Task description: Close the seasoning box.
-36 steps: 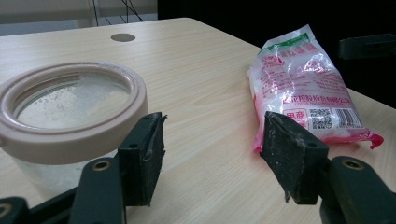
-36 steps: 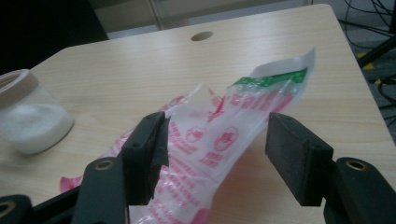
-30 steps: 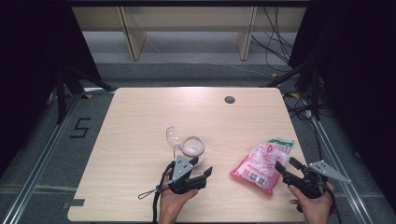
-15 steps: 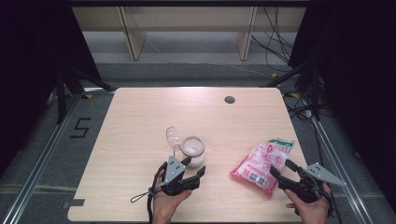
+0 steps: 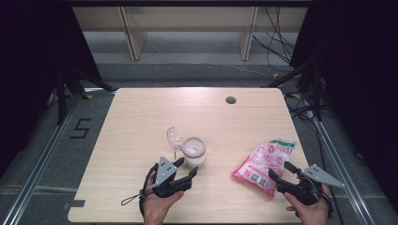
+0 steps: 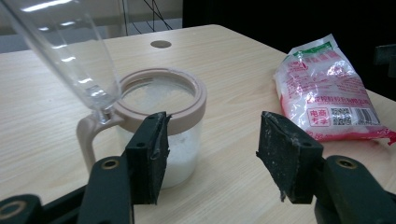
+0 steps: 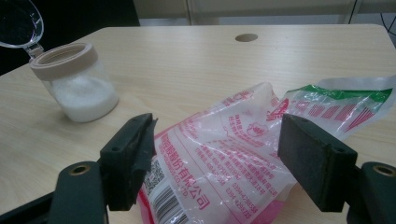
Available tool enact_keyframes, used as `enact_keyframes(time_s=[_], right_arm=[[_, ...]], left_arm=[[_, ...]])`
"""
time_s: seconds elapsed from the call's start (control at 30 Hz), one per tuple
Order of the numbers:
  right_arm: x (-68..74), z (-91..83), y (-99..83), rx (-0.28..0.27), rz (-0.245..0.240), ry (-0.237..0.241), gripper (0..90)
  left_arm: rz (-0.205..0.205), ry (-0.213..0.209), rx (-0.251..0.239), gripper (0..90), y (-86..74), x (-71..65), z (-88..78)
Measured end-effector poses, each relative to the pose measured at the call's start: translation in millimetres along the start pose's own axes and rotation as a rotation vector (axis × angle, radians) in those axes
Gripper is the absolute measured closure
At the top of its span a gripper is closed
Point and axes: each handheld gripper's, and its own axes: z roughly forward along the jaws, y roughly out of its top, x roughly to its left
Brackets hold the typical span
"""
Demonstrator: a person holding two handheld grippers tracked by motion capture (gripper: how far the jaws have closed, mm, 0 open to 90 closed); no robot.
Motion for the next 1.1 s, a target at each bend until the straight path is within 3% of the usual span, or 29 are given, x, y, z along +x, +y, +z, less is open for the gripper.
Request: enact_keyframes(time_s=[0.1,0.13,0.17,0.3,0.5,0.9,1.1], right_arm=[[0.3,1.9,-0.2,-0.023,-0.013,0.002,28.2],[-0.1,-0.2,0.8,-0.004,-0.030,0.000,28.2],[1.9,1.0,0.3,-0.018,-0.004,0.018,28.2],[1.6,1.0,0.7,0.005,-0.012,0.029,28.3],[1.6,1.9,0.1,0.006,-0.034,0.006,28.7],[1.5,1.3,0.3,0.001,-0.034,0.021,30.6],[3.6,1.2,0.3,-0.002,-0.013,0.032,30.4]], left_arm=[[0.017,0.018,0.005,50.1,-1.4,4.2,-5.8],[0.021,0.015,0.004,53.8,-2.4,6.9,-7.6],[0.017,0.023,0.003,57.0,-3.2,9.5,-9.5],[0.038,0.099,0.000,73.1,-5.4,21.1,-14.0],[0.055,0.134,0.000,86.7,-9.2,30.7,-14.2],[0.038,0.195,-0.009,89.4,-2.3,45.8,-6.7],[0.031,0.189,-0.025,89.3,5.5,51.0,-2.7]])
